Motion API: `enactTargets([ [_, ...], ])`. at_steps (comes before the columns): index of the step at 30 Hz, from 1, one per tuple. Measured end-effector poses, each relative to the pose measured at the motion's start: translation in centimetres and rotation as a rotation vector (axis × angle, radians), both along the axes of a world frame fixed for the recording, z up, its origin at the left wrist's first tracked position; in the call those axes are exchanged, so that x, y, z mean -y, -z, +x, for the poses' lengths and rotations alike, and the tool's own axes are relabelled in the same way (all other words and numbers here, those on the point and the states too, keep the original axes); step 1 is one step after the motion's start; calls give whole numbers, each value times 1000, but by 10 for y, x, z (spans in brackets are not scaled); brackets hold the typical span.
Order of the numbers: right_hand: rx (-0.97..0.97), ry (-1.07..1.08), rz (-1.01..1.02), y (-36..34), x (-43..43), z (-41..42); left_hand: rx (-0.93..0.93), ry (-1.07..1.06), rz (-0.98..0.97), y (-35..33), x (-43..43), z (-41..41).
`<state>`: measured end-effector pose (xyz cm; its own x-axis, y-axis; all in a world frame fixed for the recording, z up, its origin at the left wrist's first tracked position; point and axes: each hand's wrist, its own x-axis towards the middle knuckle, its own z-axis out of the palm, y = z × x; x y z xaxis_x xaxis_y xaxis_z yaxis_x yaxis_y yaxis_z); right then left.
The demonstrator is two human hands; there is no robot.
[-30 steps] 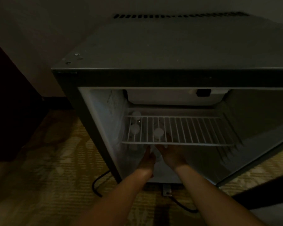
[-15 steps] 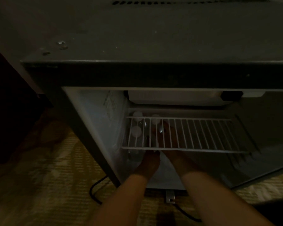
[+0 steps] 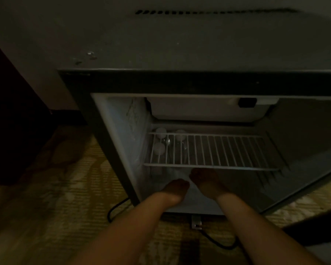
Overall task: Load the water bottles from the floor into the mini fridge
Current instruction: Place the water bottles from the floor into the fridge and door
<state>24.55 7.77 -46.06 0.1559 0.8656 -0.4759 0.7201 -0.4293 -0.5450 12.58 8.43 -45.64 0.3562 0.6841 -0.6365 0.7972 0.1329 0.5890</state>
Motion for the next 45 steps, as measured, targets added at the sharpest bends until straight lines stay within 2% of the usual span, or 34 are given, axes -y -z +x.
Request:
enactTargets([
  [2,60,-110,-64,-8,11,3,-2,58,-70,-5,8,-9],
  [4,36,-149,-144,-22,24,2,-31,125,-120,-17,19,-18],
  [8,76,-284,-236,-54,46,-1,-112,235,-77,-49,32,-34],
  [12,113,-291,-147,-91,65,-11,-220,288,84,-95,53,-50],
  [17,113,-412,-65,-155,91,-38,-300,331,132,-150,89,-85],
  [25,164,-624,122,-252,141,-109,-358,192,285,-247,156,-174],
  [30,197,-731,213,-297,182,-179,-480,97,379,-283,214,-248],
  [37,118,-822,189,-292,253,-286,-518,11,300,-281,312,-340],
  [45,54,-967,6,-215,334,-379,-294,-245,53,-199,421,-423],
])
